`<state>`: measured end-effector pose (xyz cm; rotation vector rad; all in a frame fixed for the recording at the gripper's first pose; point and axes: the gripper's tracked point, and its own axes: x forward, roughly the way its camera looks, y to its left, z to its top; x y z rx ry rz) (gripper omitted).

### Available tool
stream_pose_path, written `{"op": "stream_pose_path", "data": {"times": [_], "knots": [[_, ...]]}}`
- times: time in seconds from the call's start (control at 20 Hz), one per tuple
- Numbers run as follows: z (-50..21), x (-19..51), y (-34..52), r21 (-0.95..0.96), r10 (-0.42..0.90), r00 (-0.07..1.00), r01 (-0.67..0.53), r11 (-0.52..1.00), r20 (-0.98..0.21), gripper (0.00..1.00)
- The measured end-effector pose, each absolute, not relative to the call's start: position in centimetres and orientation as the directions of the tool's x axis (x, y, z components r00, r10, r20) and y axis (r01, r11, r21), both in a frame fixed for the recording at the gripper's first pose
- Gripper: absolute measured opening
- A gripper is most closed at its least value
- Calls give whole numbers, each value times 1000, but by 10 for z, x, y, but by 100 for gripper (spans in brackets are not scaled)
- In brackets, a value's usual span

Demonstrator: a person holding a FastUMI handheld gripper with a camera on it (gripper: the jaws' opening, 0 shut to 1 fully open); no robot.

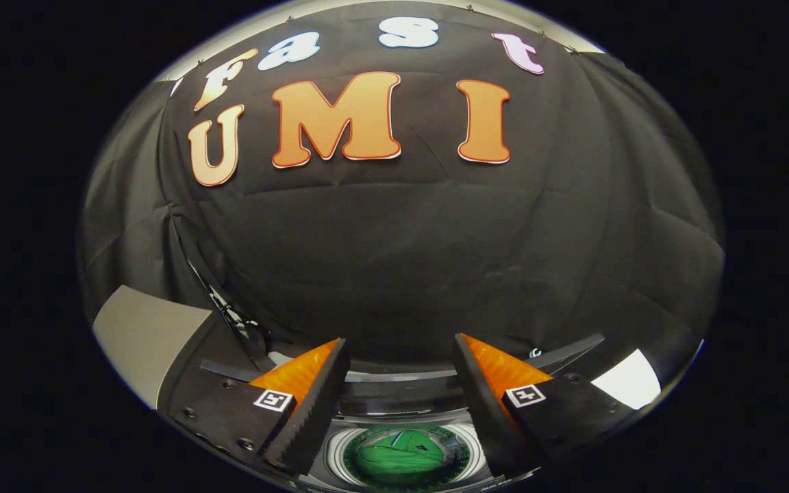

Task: Put the clothes into the washing machine and then close the washing machine lid.

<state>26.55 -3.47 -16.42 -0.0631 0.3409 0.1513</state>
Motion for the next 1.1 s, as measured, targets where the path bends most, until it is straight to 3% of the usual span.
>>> {"op": "stream_pose_path", "data": {"times": [0.5,0.7,1.1], "knots": [[-194,200,-48,-38,112,923,-135,990,-368,97],[-226,169,-64,-19,75,895,-93,995,-440,98],[-175,151,-90,-25,27,934,-38,999,-355,98]]}}
